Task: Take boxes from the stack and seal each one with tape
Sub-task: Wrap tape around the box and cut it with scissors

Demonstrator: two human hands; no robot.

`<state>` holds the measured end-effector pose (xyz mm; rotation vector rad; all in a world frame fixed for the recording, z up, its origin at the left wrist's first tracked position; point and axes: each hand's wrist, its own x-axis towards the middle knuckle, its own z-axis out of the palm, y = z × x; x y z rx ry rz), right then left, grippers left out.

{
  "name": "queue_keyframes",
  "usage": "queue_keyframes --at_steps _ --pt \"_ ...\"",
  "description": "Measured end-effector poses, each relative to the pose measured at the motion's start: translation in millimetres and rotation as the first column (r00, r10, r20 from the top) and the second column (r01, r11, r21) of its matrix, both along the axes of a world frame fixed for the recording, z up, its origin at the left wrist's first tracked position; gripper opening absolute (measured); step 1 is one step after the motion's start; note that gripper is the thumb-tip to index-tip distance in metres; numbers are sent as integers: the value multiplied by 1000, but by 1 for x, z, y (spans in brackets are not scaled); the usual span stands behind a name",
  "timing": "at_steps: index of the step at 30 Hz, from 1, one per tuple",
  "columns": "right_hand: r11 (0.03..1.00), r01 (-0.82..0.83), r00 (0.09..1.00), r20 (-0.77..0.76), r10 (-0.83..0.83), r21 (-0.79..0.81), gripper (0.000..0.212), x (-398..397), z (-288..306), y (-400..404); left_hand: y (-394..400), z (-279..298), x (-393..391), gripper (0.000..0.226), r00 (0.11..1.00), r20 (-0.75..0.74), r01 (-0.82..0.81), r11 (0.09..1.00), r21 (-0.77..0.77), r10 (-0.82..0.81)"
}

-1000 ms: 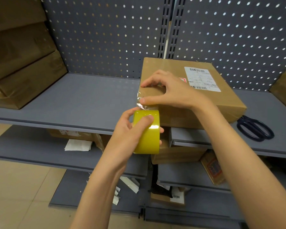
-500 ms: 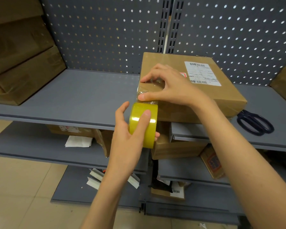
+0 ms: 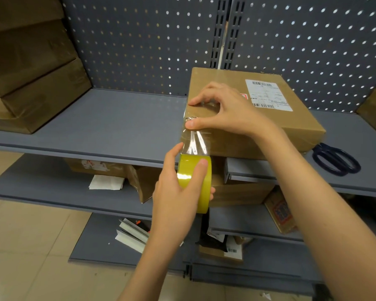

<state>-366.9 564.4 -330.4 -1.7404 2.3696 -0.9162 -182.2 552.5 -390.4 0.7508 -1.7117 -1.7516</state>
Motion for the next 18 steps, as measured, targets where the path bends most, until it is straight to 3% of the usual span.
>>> queue_keyframes --at_steps 11,18 --pt "999 28 999 30 -27 -23 48 1 0 1 2 -4 -1 32 996 -82 -18 996 82 25" --pt "1000 7 1000 15 -7 -22 47 1 2 2 6 -3 7 63 997 -39 -62 998 -20 61"
